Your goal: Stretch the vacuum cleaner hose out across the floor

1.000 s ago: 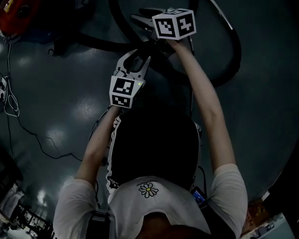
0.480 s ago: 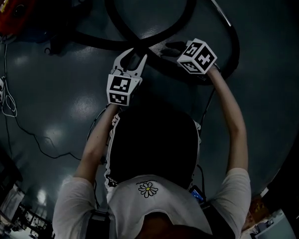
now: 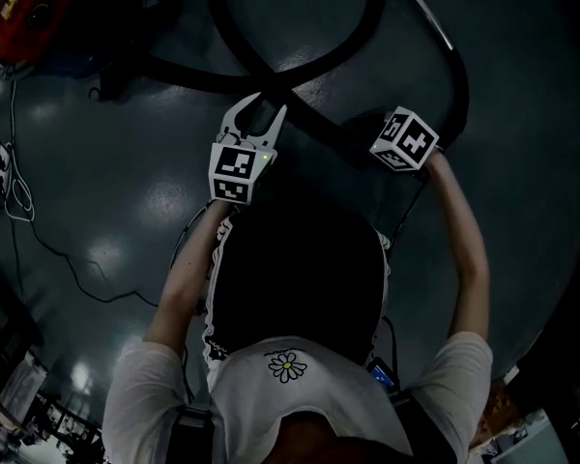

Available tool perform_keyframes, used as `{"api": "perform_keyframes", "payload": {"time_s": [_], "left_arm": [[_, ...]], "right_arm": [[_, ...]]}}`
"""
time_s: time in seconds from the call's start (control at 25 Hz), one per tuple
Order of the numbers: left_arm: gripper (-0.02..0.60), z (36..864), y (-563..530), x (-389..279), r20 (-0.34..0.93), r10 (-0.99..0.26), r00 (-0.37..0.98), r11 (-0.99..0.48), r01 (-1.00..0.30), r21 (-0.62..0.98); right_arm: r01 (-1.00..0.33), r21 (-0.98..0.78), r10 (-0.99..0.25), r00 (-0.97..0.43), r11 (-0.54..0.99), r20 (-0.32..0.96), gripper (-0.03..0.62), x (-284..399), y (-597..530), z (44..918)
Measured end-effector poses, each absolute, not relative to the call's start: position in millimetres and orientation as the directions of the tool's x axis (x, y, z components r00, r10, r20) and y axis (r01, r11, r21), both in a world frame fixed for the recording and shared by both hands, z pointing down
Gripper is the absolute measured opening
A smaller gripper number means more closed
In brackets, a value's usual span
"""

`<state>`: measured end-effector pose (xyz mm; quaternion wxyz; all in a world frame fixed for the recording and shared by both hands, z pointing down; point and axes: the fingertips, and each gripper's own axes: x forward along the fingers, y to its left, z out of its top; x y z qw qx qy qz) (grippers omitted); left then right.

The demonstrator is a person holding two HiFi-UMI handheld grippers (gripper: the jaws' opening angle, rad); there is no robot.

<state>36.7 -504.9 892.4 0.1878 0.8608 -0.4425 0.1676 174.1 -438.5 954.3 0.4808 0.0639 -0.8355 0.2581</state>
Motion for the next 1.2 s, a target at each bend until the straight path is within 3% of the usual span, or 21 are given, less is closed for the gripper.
{"api": "perform_keyframes", "payload": {"time_s": [0.32, 0.4, 0.6, 0.84, 1.08, 1.2], "left_arm": [[0.147, 891, -502, 41, 0.451, -0.701, 0.553, -0.536, -0.825, 0.178], [0.147, 890, -502, 39, 0.448, -0.705, 0.551, -0.534, -0.827, 0.177], [0.147, 887, -505, 32, 0.443, -0.712, 0.545, -0.528, -0.831, 0.174], [0.147, 882, -509, 32, 0.419, -0.72, 0.552, -0.545, -0.825, 0.151], [0.147, 884, -507, 18, 0.412, -0.732, 0.543, -0.525, -0.835, 0.168], [0.147, 884, -506, 17, 0.415, -0.731, 0.542, -0.52, -0.836, 0.175]], "right_arm": [[-0.286, -0.288, 0.156, -0.406, 0.914, 0.9, 0.192, 156, -418, 1002], [-0.319, -0.288, 0.126, -0.444, 0.903, 0.887, 0.19, 149, -426, 999], [-0.514, -0.399, -0.076, -0.679, 0.759, 0.73, 0.187, 116, -483, 959], [-0.575, -0.456, -0.224, -0.754, 0.679, 0.618, 0.183, 44, -557, 925], [-0.681, -0.564, -0.45, -0.732, 0.467, 0.511, 0.181, 11, -655, 877], [-0.77, -0.484, -0.575, -0.635, 0.416, 0.516, 0.181, 6, -700, 862]]}}
